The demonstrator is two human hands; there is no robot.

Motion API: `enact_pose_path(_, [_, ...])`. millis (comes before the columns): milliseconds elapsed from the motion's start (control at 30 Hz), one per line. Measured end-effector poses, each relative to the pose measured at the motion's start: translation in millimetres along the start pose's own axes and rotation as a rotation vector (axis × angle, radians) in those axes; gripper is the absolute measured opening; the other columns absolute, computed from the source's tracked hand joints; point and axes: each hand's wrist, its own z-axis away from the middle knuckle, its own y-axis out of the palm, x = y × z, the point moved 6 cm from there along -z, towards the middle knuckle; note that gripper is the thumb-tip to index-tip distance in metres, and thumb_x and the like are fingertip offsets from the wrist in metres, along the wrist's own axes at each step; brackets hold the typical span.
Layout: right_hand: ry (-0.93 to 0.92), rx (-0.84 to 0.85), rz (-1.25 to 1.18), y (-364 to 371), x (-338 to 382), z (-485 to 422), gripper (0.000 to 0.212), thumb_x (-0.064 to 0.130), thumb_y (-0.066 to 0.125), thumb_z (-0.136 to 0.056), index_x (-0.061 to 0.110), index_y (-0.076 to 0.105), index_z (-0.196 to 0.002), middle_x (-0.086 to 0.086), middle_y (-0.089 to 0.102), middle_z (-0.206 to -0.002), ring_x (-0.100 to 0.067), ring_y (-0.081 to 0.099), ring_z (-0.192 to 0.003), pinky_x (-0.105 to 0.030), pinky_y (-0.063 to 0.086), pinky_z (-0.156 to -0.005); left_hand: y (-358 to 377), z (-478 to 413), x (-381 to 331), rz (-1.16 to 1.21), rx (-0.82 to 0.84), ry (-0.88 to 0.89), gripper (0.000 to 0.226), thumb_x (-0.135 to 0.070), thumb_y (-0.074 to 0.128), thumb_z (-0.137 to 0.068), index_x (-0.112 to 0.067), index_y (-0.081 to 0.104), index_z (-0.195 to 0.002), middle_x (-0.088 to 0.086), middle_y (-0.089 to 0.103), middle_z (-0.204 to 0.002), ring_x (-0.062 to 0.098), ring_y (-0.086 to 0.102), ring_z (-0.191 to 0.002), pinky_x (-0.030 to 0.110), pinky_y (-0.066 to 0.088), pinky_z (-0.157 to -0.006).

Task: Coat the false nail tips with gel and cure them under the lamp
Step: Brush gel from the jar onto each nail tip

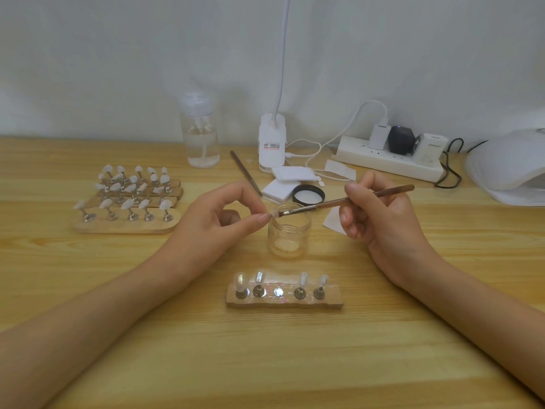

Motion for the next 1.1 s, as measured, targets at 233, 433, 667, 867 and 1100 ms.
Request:
enact_pose_path(233, [-0.019, 0.029, -0.042, 1.2, 2.8, 0.6, 0.020, 0.022, 0.058, -0.088, 0.015, 0.046, -0.074, -0.001, 0.059, -0.055, -0.011, 0.050, -0.045, -0.018, 0.041, -0.045, 0.6, 0.1, -1.6, -0.002, -0.003, -0.007, 0.014, -0.033, 0.069, -0.081, -0.021, 0.063, -0.080, -0.014, 0.064, -0.083, 0.013, 0.041, -0.054, 0.017, 0.036, -0.050])
enact_pose_path(433, [0.004, 0.031, -0.018, 2.2, 0.7, 0.7, 0.020, 0.021, 0.059, -0.088, 0.014, 0.046, -0.074, -0.003, 0.059, -0.056, -0.013, 0.051, -0.046, -0.019, 0.041, -0.045, 0.3, 0.6, -1.2, -0.005, 0.003, -0.010, 0.013, -0.031, 0.073, -0.084, -0.022, 0.064, -0.081, -0.012, 0.065, -0.085, 0.014, 0.041, -0.055, 0.018, 0.036, -0.051])
enact_pose_path(667, [-0.001, 0.008, -0.035, -0.6, 0.8, 0.3, 0.020, 0.023, 0.060, -0.087, 0.015, 0.047, -0.074, -0.002, 0.059, -0.055, -0.012, 0.050, -0.046, -0.018, 0.041, -0.045, 0.4, 0.4, -2.1, -0.006, -0.005, -0.012, 0.015, -0.035, 0.069, -0.080, -0.022, 0.063, -0.080, -0.017, 0.061, -0.076, 0.013, 0.039, -0.054, 0.018, 0.035, -0.050])
enact_pose_path(867, [-0.002, 0.076, -0.046, 4.8, 0.1, 0.3, 0.021, 0.022, 0.059, -0.090, 0.019, 0.049, -0.072, -0.002, 0.060, -0.057, -0.012, 0.051, -0.046, -0.018, 0.042, -0.046, 0.6, 0.2, -1.6, -0.007, -0.001, -0.006, 0.010, -0.035, 0.069, -0.082, -0.027, 0.063, -0.079, -0.021, 0.062, -0.075, 0.010, 0.040, -0.053, 0.016, 0.035, -0.050])
enact_pose_path(1100, [0.013, 0.000, -0.037, -1.9, -1.8, -0.9, 0.020, 0.022, 0.060, -0.087, 0.017, 0.047, -0.072, -0.002, 0.058, -0.054, -0.012, 0.049, -0.044, -0.018, 0.040, -0.044, 0.4, 0.3, -0.3, 0.000, 0.002, -0.009, 0.010, -0.031, 0.072, -0.085, -0.028, 0.064, -0.079, -0.022, 0.062, -0.077, 0.015, 0.040, -0.054, 0.020, 0.036, -0.050])
